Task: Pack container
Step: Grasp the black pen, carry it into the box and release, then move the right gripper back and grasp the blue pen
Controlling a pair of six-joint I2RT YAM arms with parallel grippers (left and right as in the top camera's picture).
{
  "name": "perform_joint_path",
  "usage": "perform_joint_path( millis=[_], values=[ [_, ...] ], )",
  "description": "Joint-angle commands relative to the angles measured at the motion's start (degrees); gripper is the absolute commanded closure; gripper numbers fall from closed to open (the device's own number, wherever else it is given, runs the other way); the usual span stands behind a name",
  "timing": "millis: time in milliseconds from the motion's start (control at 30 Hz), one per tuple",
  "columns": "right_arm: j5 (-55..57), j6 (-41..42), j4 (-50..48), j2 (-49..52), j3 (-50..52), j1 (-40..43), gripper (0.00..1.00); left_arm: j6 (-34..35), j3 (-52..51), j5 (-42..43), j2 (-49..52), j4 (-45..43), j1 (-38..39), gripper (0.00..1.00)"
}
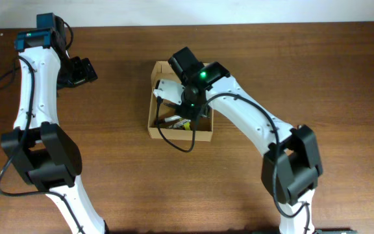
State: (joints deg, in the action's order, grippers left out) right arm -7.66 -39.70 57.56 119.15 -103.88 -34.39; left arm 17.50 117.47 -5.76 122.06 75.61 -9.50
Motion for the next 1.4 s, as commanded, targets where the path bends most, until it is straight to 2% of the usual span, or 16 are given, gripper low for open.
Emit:
perform_joint_path(
  millis=[0, 167, 200, 300, 333, 367, 567, 733, 833, 1000, 1167, 1233, 1267, 1367],
  values=[
    [-2.12, -0.33, 0.79, 3.65, -1.25, -0.48, 0.96, -0.66, -0.22, 0.42, -0.11, 0.00, 0.07, 0.00],
    [-2.89, 1.22, 1.29, 5.90, -1.25, -0.48, 0.97, -0.66, -0.22, 0.42, -0.11, 0.00, 0.07, 0.00],
    [-2.64, 1.70, 1.44, 6.05, -1.25, -0.48, 0.91, -0.66, -0.22, 0.42, -0.11, 0.00, 0.07, 0.00],
    [-2.62, 2.71, 1.55, 6.05, -1.25, -0.48, 0.57, -0.66, -0.22, 0.42, -0.11, 0.00, 0.07, 0.00],
    [-2.62, 2.73, 1.64, 6.05, -1.27, -0.48, 0.51, -0.66, -0.22, 0.42, -0.11, 0.00, 0.07, 0.00],
    [-1.73, 4.66, 1.68, 6.03, -1.31, -0.55, 0.40, -0.66, -0.22, 0.42, -0.11, 0.00, 0.07, 0.00],
    [5.07, 6.54, 9.81, 4.96, -9.29, -1.25, 0.41, -0.66, -0.22, 0.44, -0.11, 0.00, 0.07, 0.00],
    [11.13, 13.68, 15.47, 1.81, -21.29, -0.76, 0.41, -0.66, -0.22, 0.42, -0.11, 0.00, 0.07, 0.00],
    [13.05, 16.48, 16.20, -2.62, -23.08, 1.55, 0.40, -0.66, -0.22, 0.44, -0.11, 0.00, 0.07, 0.00],
    [12.61, 22.67, 17.66, -10.21, -23.04, 10.67, 0.41, -0.66, -0.22, 0.44, -0.11, 0.00, 0.07, 0.00],
    [10.49, 28.15, 15.87, -16.35, -20.33, 24.79, 0.41, -0.66, -0.22, 0.42, -0.11, 0.00, 0.07, 0.00],
    [10.21, 32.37, 14.14, -17.62, -17.81, 30.03, 0.43, -0.66, -0.22, 0.42, -0.11, 0.00, 0.07, 0.00],
    [10.27, 35.93, 13.64, -17.84, -16.26, 33.07, 0.47, -0.66, -0.22, 0.42, -0.11, 0.00, 0.07, 0.00],
    [9.20, 44.61, 15.43, -17.51, -11.39, 39.15, 0.51, -0.66, -0.22, 0.42, -0.11, 0.00, 0.07, 0.00]
  ],
)
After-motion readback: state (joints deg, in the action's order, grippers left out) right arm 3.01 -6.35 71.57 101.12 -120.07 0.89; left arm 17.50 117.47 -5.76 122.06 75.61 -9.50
